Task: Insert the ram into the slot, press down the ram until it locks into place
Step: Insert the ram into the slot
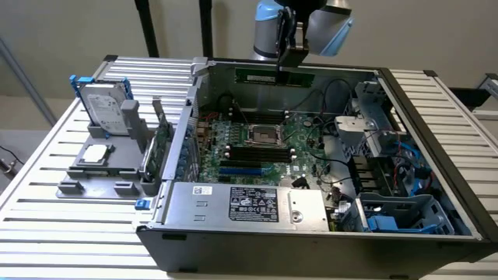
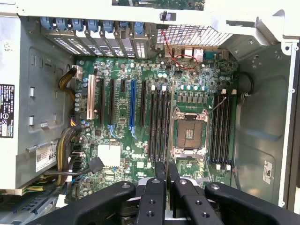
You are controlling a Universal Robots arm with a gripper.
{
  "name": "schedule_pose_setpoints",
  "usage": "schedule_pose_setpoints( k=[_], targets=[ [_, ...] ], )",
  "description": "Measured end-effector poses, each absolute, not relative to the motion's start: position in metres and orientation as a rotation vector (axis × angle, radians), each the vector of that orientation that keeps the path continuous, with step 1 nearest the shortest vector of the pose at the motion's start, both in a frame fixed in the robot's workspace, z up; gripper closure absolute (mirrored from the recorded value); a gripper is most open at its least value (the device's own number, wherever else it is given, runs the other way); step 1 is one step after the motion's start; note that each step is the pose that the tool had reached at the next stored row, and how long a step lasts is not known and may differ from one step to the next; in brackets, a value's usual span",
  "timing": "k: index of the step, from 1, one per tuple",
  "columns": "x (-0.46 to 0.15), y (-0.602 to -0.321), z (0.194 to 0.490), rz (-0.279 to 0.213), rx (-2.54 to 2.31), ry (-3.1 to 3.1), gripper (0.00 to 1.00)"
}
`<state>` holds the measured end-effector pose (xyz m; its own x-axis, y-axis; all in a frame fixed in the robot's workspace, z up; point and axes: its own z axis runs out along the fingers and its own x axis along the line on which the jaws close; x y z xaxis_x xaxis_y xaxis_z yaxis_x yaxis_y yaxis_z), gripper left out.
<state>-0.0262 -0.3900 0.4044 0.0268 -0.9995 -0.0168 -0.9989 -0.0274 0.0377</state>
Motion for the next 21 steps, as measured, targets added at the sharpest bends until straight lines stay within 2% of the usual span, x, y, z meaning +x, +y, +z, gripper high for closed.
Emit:
schedule_pose_setpoints(
  k=[6,21],
  targets=[
    [-0.026,-0.390,0.403,-0.060,2.240,-2.180,0.86],
    [-0.027,-0.392,0.376,-0.059,2.240,-2.180,0.86]
  ],
)
